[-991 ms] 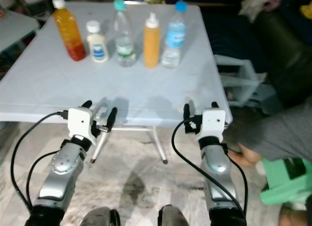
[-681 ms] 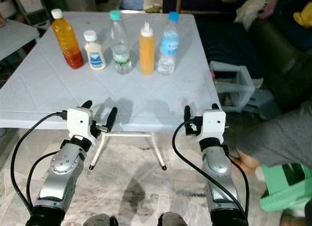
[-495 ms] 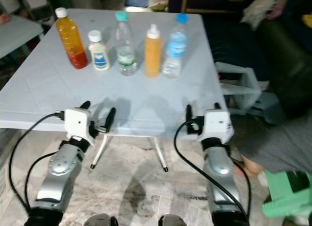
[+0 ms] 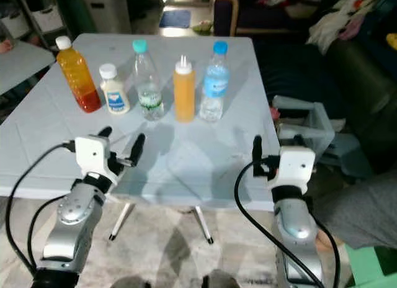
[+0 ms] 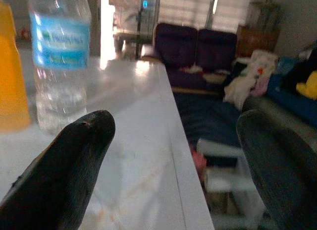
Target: Restocking fridge
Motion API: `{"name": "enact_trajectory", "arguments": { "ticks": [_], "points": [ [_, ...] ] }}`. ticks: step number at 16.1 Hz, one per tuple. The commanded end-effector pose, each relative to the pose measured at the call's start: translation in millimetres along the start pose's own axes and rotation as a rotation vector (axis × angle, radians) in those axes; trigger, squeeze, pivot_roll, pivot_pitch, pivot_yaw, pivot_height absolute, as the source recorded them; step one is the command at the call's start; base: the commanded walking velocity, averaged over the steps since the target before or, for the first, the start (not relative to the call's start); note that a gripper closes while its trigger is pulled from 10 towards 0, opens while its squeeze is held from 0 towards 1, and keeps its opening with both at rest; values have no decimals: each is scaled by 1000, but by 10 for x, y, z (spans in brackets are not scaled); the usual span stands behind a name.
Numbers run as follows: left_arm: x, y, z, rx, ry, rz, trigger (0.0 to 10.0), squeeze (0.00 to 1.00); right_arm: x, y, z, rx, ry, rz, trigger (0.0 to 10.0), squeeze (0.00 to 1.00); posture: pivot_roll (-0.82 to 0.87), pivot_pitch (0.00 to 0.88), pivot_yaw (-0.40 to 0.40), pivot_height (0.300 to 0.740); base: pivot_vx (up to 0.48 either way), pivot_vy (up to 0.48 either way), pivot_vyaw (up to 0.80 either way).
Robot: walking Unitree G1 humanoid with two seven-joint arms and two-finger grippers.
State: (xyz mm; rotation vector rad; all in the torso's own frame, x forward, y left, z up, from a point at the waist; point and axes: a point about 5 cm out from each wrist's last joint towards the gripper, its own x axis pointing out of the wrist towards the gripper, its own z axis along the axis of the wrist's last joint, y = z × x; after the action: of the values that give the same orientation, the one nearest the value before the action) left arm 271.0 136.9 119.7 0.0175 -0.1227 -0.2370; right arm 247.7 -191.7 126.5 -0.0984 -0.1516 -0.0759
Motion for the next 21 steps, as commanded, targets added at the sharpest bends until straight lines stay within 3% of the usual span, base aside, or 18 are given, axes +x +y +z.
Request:
{"name": "enact_trajectory", "arguments": {
  "ticks": [1,6,16,21],
  "points": [
    [-46,48,-39,6,32,12,10000,0,-5,45,1,8,11,6,10000,0,-15,86,-2,740,296,0,0],
    [-67,46,-33,3,37,24,10000,0,23,68,20,11,18,28,10000,0,-12,91,-8,740,291,0,0],
    [-121,130,-29,36,49,61,10000,0,103,46,110,-16,-9,48,10000,0,-5,114,-4,740,0,0,0],
    [-122,173,2,55,48,66,10000,0,261,-20,365,-74,-115,47,10000,0,0,130,10,740,0,0,104]
  ]
}}
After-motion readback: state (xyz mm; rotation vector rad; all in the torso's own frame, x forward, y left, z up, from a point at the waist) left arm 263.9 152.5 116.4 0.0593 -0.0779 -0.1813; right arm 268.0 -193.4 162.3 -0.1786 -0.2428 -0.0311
